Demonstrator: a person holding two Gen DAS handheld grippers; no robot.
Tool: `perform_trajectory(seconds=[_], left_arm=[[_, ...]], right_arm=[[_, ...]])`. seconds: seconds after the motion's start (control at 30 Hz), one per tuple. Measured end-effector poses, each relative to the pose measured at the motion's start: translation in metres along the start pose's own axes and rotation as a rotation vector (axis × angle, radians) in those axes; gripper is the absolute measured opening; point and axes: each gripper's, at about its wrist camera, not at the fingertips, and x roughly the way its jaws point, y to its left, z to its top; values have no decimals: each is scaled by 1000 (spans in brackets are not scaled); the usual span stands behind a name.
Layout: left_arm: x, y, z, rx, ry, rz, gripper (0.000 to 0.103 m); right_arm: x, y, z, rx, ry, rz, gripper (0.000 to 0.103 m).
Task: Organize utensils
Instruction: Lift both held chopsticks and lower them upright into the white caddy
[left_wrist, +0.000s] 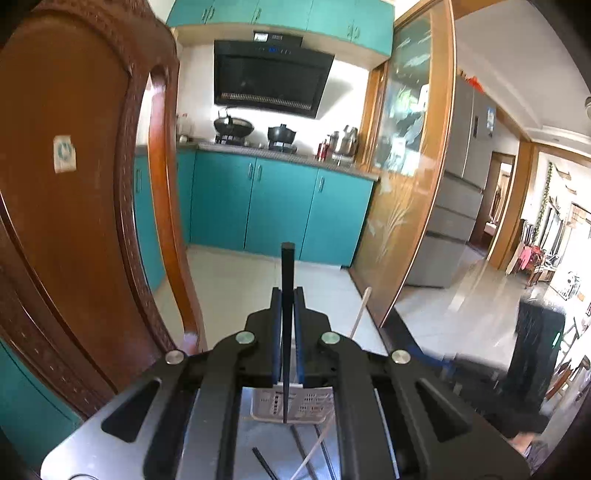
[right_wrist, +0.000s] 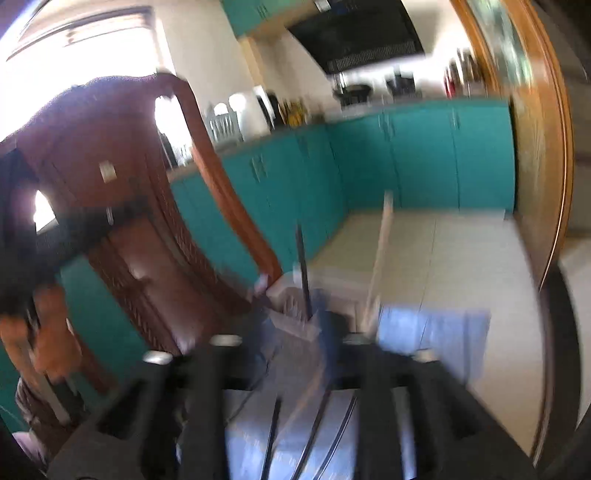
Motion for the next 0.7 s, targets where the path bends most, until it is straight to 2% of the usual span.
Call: perform_trajectory(seconds=[0.07, 0.1, 0.17, 0.23, 0.27, 0.3, 0.37, 0.5, 0.57, 0.7], left_arm=[[5, -1, -2, 2, 13, -1, 7], [6, -2, -1, 5, 11, 0, 7], [7, -5, -1, 8, 7, 0, 7], [8, -9, -2, 9, 8, -4, 7], [9, -12, -2, 7, 8, -9, 7], [8, -13, -2, 5, 4, -14, 7], [3, -11, -3, 0, -12, -14, 7], [-12, -2, -2, -27, -70, -20, 7], [-20, 5, 3, -55, -100, -24, 7], [-33, 20, 14, -134, -184, -39, 7]], right_arm=[[19, -16, -35, 83, 85, 39, 46], [32, -24, -50, 128, 123, 30, 52], [60, -31, -67, 180, 187, -24, 53], [81, -30, -72, 188, 207, -16, 53], [88, -29, -71, 191, 188, -19, 40], [92, -28, -70, 190, 178, -24, 9], [96, -26, -67, 202, 190, -6, 8], [72, -3, -56, 120, 112, 31, 8], [48, 11, -40, 83, 29, 62, 8], [13, 23, -4, 40, -130, 27, 8]])
